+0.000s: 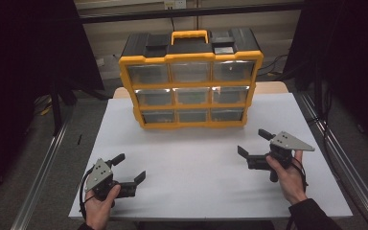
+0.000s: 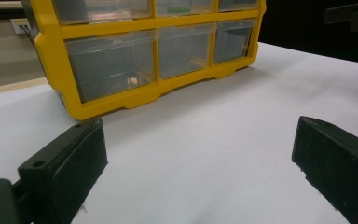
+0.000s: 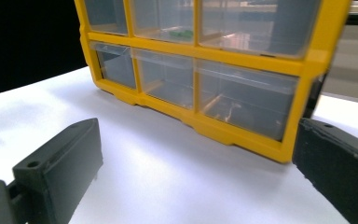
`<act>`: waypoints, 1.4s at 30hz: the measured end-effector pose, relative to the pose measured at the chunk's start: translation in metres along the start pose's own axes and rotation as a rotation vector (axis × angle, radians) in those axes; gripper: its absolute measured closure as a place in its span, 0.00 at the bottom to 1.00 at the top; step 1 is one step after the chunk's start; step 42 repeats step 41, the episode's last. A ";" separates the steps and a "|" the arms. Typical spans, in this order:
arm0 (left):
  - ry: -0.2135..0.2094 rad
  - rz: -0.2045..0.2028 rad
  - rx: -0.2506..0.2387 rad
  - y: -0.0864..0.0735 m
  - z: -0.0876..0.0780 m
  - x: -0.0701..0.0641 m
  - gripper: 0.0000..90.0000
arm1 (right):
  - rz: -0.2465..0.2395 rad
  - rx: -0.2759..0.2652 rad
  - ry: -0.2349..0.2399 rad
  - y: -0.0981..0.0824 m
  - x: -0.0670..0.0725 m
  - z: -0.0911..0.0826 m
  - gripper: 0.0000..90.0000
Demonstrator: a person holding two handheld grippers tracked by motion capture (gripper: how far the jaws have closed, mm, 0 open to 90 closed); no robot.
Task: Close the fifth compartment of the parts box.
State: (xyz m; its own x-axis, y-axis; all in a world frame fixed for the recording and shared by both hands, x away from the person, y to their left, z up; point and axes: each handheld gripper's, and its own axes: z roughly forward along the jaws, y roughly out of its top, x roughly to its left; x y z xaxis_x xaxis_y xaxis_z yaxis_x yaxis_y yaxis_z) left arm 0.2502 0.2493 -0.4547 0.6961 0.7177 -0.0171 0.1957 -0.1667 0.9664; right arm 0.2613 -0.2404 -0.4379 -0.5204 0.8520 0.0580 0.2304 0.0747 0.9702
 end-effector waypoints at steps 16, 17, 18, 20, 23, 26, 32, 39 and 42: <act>0.009 -0.021 -0.012 -0.001 -0.004 0.003 0.03 | -0.027 -0.014 -0.072 -0.018 -0.004 -0.045 0.00; 0.009 -0.022 -0.011 -0.001 -0.004 0.003 0.03 | -0.019 -0.012 -0.073 -0.019 -0.005 -0.049 0.00; 0.018 -0.019 -0.004 -0.001 -0.004 0.002 0.03 | -0.015 -0.018 -0.077 -0.020 -0.006 -0.051 0.00; 0.015 -0.015 -0.002 -0.002 -0.004 0.002 0.03 | -0.011 -0.012 -0.093 -0.022 -0.007 -0.055 0.00; 0.028 -0.010 0.002 -0.002 -0.005 0.003 0.03 | -0.012 -0.001 -0.098 -0.029 -0.007 -0.061 0.00; 0.034 -0.007 0.008 -0.002 -0.005 0.003 0.03 | -0.020 0.010 -0.096 -0.033 -0.005 -0.066 0.00; 0.041 0.006 0.016 -0.003 -0.005 0.002 0.03 | 0.000 0.003 -0.116 -0.037 -0.004 -0.077 0.00; 0.030 0.004 0.030 -0.003 -0.003 0.001 0.03 | 0.007 0.004 -0.123 -0.040 -0.007 -0.080 0.01; 0.026 0.000 0.032 -0.004 -0.003 0.002 0.03 | -0.004 0.006 -0.112 -0.039 -0.006 -0.079 0.00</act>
